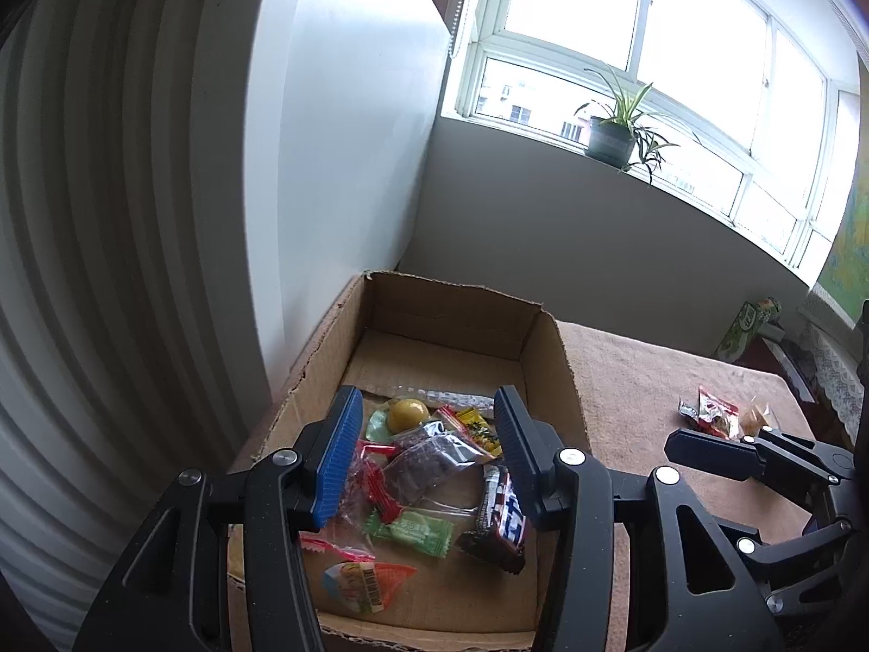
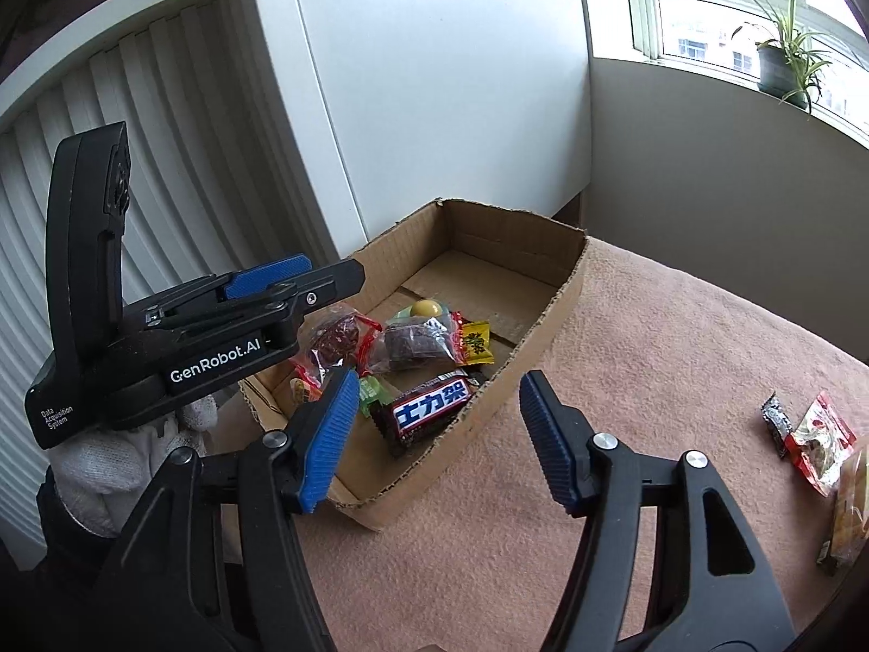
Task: Organize snacks
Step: 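Carry both snacks into the cardboard box and open both grippers, then move both tools to opposite sides of the bagged bread loaf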
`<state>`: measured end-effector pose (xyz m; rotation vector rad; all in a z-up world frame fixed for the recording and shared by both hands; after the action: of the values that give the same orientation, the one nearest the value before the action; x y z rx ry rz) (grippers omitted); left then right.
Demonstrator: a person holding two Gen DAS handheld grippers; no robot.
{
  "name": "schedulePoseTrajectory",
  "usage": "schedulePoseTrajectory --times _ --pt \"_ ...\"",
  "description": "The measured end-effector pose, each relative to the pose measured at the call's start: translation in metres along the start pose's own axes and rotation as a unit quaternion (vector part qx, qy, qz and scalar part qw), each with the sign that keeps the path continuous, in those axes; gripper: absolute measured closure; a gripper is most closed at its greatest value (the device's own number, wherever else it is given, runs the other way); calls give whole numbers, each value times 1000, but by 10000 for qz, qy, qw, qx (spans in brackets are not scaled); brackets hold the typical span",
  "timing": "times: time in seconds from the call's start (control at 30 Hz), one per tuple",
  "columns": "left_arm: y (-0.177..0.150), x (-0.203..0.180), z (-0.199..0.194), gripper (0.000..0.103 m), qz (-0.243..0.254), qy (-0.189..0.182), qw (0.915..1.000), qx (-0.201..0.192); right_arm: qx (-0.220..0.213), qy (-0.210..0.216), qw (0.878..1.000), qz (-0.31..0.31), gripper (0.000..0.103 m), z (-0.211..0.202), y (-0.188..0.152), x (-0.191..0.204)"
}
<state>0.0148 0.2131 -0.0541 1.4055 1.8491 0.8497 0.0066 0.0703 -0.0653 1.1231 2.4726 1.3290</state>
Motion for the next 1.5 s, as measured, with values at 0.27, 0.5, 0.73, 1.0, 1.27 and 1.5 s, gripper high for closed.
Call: schedulePoseTrajectory --times 0.27,0.5,0.73,1.0,1.27,1.5 --pt "1 -44 -7 54 180 -383 9991 -33 -322 -426 9973 514 39 -49 -4 -59" --pt "-3 -100 -7 54 484 -814 9955 48 -568 -843 9888 1096 39 -99 -21 -123" --pt "-11 -156 -7 54 718 -1269 9891 196 -750 -1143 9790 1513 37 -147 -39 -171" --pt "-26 -223 -3 48 987 -1952 9747 467 -998 -1578 9611 2038 14 -195 -71 -227" --pt "-52 -285 6 40 1370 -2468 9547 939 -879 -1573 9382 2954 14 -212 -112 -295" --pt "-70 -324 23 39 1587 -2592 9441 1274 -698 -1283 9280 3428 14 -205 -138 -323"
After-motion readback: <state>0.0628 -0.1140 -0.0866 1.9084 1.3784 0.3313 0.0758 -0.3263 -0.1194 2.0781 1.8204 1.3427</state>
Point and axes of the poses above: each gripper's, at about its wrist camera, not at the fingertips, and z roughly the way its jaws point, x to its left, y to its top, the point moved 5 cm from there along z, roughly the way its jaws point, and after that the axes turned 7 degrees about y, right-handed, at the moved point
